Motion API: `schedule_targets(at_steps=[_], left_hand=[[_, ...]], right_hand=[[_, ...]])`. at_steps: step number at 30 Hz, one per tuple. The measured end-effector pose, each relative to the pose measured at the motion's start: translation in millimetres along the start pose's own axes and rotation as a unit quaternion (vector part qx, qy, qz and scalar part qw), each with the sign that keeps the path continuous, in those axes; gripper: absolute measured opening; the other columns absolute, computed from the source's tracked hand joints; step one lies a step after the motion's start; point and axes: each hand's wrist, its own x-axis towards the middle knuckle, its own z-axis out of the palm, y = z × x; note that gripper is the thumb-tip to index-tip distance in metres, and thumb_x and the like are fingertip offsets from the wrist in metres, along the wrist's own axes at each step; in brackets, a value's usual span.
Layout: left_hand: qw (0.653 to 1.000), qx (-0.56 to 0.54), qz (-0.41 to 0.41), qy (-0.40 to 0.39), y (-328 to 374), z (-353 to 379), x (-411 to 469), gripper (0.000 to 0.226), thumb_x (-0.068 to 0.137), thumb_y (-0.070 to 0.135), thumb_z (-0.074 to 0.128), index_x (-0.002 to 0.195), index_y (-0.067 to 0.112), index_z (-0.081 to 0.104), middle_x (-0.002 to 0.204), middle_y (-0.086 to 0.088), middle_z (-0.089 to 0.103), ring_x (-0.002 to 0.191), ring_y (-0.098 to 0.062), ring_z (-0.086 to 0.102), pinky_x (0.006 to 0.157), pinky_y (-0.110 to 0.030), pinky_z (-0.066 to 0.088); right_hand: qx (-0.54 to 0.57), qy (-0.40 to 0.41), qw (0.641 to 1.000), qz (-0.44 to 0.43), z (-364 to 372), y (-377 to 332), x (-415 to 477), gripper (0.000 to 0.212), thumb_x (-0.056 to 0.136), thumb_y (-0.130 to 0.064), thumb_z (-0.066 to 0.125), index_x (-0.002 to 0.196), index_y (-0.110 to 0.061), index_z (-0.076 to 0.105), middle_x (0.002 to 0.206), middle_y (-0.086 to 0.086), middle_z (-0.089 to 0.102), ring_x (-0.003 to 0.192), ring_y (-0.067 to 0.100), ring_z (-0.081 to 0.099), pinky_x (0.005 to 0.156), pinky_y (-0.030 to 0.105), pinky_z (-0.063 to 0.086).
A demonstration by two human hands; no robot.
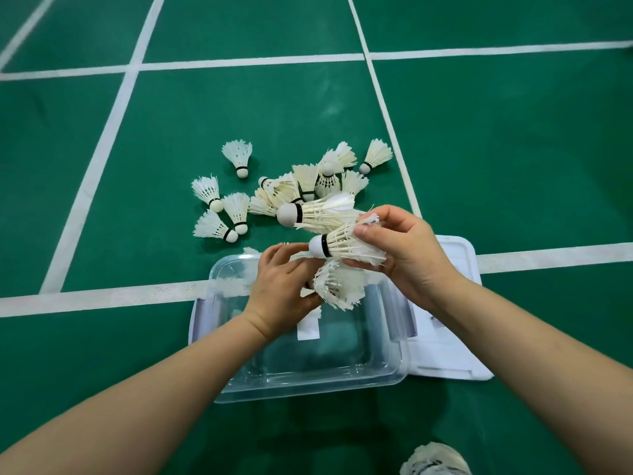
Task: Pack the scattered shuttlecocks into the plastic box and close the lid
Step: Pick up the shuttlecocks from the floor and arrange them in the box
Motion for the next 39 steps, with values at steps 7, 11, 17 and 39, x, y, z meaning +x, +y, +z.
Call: schedule_targets(at_steps=[7,11,17,39], left_hand=[[0.997,0.014,-0.005,-0.071,-8,-2,-15,0.038,0.071,0.046,0.048,0.100,0.022,0.047,0.074,0.000,0.070,0.092,-0.016,0.044,0.076,-0.032,0.027],[0.983,0.070,0.006,-0.167,-7,7,-28,0.048,0.070,0.059,0.040,0.102,0.023,0.044,0.075,0.006,0.071,0.088,-0.016,0.052,0.072,-0.030,0.026],[0.969,0.085,0.002,-0.231,9,23,-19,0.049,0.073,0.064,0.033,0.094,0.023,0.053,0.069,0.011,0.068,0.079,-0.017,0.064,0.070,-0.029,0.042],[0.930,0.052,-0.148,-0.332,16,59,1,0.054,0.089,0.041,0.050,0.136,0.017,0.035,0.138,-0.001,0.044,0.129,-0.021,0.033,0.102,-0.034,0.021]], right_hand=[[-0.039,0.024,0.999,-0.025,-12,-5,3,0.016,0.080,0.003,0.061,0.070,-0.009,0.057,0.067,0.004,0.067,0.062,0.017,0.064,0.059,0.035,0.059],[-0.120,0.032,0.991,-0.057,-14,0,2,0.016,0.068,-0.005,0.073,0.065,-0.018,0.064,0.076,0.012,0.061,0.073,0.026,0.057,0.071,0.043,0.054],[-0.172,0.024,0.981,-0.085,-12,7,2,0.018,0.067,-0.006,0.073,0.066,-0.021,0.063,0.072,0.008,0.059,0.072,0.021,0.052,0.066,0.029,0.046],[-0.156,0.031,0.985,-0.073,-19,22,23,0.012,0.063,-0.014,0.070,0.060,-0.024,0.064,0.071,0.001,0.061,0.070,0.017,0.054,0.066,0.026,0.049]])
